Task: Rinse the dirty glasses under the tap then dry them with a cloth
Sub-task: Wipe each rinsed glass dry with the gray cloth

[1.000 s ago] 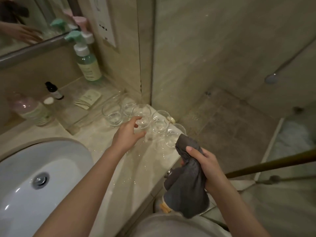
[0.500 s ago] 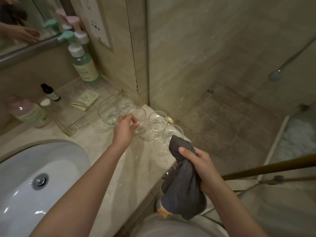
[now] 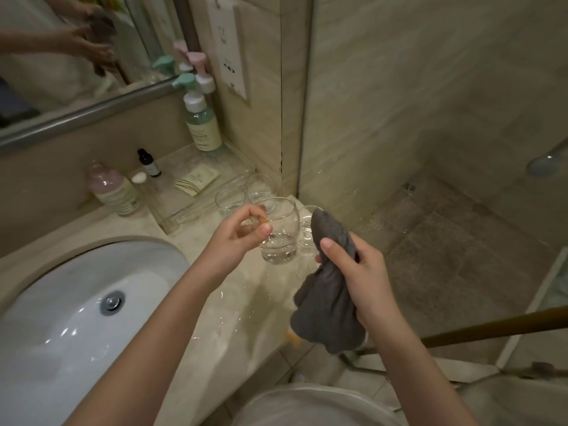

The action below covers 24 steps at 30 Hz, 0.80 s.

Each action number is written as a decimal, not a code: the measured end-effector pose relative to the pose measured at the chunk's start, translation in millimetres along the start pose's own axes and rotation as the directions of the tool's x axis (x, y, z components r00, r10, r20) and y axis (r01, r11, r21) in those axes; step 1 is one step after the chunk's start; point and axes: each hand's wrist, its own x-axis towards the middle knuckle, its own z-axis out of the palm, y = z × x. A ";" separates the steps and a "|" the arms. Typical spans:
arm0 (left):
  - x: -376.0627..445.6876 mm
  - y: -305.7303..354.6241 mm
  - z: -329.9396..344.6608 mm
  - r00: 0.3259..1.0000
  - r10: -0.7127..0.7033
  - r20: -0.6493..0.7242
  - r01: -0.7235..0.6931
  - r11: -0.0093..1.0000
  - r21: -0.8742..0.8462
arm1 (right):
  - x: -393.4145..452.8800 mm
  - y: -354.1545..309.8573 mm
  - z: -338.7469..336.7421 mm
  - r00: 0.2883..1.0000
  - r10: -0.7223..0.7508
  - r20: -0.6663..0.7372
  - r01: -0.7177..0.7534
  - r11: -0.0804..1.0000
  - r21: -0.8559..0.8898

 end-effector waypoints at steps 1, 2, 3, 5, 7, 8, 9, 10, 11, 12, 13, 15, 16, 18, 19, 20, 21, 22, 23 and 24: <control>-7.9 11.1 1.9 1.000 0.026 0.012 -0.025 0.999 -0.048 | -0.3 -4.7 3.1 0.998 -0.063 0.005 0.063 0.998 -0.029; -15.1 21.2 4.6 0.999 0.043 0.017 -0.041 0.994 -0.098 | -0.7 -9.5 6.4 0.993 -0.121 0.015 0.122 0.992 -0.045; -21.5 30.0 8.4 0.998 0.054 0.012 -0.052 0.988 -0.149 | -2.4 -14.7 10.3 0.985 -0.170 0.027 0.172 0.984 -0.056; -30.4 42.5 19.5 0.996 0.071 -0.048 -0.080 0.971 -0.226 | -6.9 -24.2 18.4 0.970 -0.240 0.032 0.242 0.968 -0.073; -36.7 51.9 32.4 0.983 0.093 -0.160 -0.129 0.964 -0.231 | -11.4 -31.1 26.3 0.951 -0.308 0.034 0.310 0.945 -0.105; -39.0 56.2 38.2 0.974 0.099 -0.205 -0.146 0.963 -0.228 | -13.7 -33.3 30.7 0.942 -0.333 0.038 0.335 0.932 -0.138; -41.6 59.8 42.6 0.963 0.117 -0.242 -0.169 0.964 -0.206 | -16.0 -34.3 34.8 0.934 -0.354 0.043 0.356 0.919 -0.167; -44.6 63.0 45.8 0.952 0.145 -0.271 -0.196 0.965 -0.172 | -17.9 -35.3 38.7 0.924 -0.379 0.045 0.381 0.906 -0.186; -47.1 65.7 47.4 0.940 0.175 -0.293 -0.224 0.964 -0.144 | -20.2 -36.9 42.5 0.912 -0.407 0.042 0.407 0.894 -0.186; -49.2 68.2 47.6 0.932 0.193 -0.308 -0.246 0.959 -0.144 | -22.0 -36.9 45.3 0.905 -0.425 0.032 0.423 0.889 -0.174; -51.0 70.3 46.1 0.928 0.198 -0.315 -0.259 0.952 -0.163 | -23.6 -37.1 47.3 0.901 -0.433 0.025 0.431 0.889 -0.157; -54.3 72.5 40.3 0.932 0.172 -0.318 -0.247 0.945 -0.213 | -26.4 -38.6 49.9 0.908 -0.418 0.036 0.419 0.901 -0.108; -56.6 74.5 37.1 0.938 0.149 -0.313 -0.230 0.943 -0.239 | -27.6 -39.9 50.8 0.916 -0.398 0.051 0.401 0.913 -0.074; -61.5 75.7 31.5 0.951 0.114 -0.286 -0.207 0.926 -0.317 | -29.8 -43.6 52.7 0.937 -0.339 0.082 0.338 0.941 0.029; -62.9 76.1 30.1 0.959 0.104 -0.262 -0.200 0.906 -0.372 | -30.4 -45.6 53.3 0.947 -0.308 0.097 0.299 0.949 0.097; -66.7 77.5 28.0 0.964 0.094 -0.250 -0.198 0.881 -0.430 | -32.5 -47.3 55.6 0.951 -0.285 0.118 0.266 0.952 0.152; -69.7 77.7 25.3 0.964 0.089 -0.251 -0.202 0.860 -0.469 | -34.5 -47.8 57.8 0.952 -0.272 0.137 0.245 0.951 0.186; -73.2 78.7 22.6 0.961 0.081 -0.264 -0.205 0.850 -0.486 | -36.2 -46.9 60.3 0.952 -0.264 0.152 0.231 0.951 0.204; -76.7 80.0 19.7 0.953 0.075 -0.292 -0.210 0.861 -0.463 | -37.6 -45.9 63.8 0.954 -0.253 0.160 0.215 0.951 0.223; -81.1 82.3 17.5 0.940 0.071 -0.334 -0.206 0.898 -0.389 | -39.7 -45.7 67.7 0.956 -0.243 0.164 0.200 0.950 0.242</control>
